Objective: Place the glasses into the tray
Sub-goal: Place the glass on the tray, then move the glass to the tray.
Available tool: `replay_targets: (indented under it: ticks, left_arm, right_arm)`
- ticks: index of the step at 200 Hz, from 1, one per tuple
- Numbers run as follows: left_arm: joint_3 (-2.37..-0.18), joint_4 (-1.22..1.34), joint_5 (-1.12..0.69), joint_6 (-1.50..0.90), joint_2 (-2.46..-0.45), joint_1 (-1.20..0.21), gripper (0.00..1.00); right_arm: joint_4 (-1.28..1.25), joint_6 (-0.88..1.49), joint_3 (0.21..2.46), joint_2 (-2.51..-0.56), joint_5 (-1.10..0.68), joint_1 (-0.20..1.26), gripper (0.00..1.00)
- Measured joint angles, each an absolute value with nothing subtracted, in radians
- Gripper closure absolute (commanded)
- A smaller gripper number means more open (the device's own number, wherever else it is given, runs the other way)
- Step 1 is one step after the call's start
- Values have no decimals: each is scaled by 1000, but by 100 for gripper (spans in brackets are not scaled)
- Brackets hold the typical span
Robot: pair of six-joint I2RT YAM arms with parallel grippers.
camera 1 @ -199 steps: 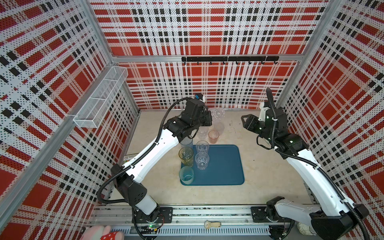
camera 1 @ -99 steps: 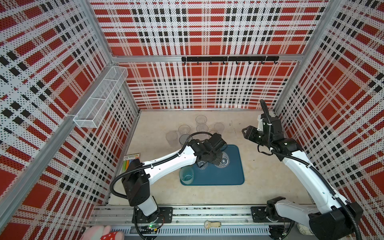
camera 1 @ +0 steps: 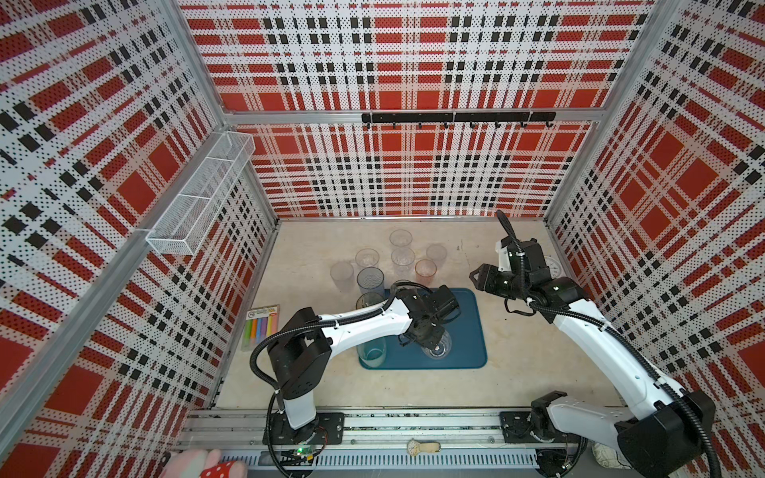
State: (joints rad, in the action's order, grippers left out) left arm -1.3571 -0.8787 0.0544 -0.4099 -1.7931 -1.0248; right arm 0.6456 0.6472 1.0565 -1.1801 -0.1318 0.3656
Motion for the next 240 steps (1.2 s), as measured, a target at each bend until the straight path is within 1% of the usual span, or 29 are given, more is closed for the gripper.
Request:
replay_targets:
  ticks: [36, 55, 67, 99, 122, 140, 202, 240]
  left_arm:
    - [-1357, -888, 57, -392, -1818, -1025, 78]
    - [-1361, -893, 57, -388, -1818, -1024, 70]
    - [-1365, -896, 57, -388, -1818, -1024, 67]
    - [-1395, -918, 59, -387, -1811, -1015, 61]
    - [-1436, -929, 51, -386, -1775, -995, 60]
    - [-1468, -928, 36, -379, -1723, -959, 60]
    - [-1478, -927, 27, -339, -1520, -723, 61]
    - [-1446, -861, 13, -332, -1438, -633, 61]
  right_arm:
    - [697, 646, 972, -1180, -184, 366, 45]
    - [716, 647, 946, -1180, -230, 371, 45]
    - [718, 650, 924, -1178, -262, 380, 44]
    - [729, 694, 855, -1174, -342, 487, 43]
    - [726, 736, 826, -1174, -383, 578, 43]
    - [698, 769, 812, -1179, -411, 611, 43]
    - [493, 934, 729, -1246, -488, 699, 43]
    - [368, 1015, 723, -1303, -505, 748, 44]
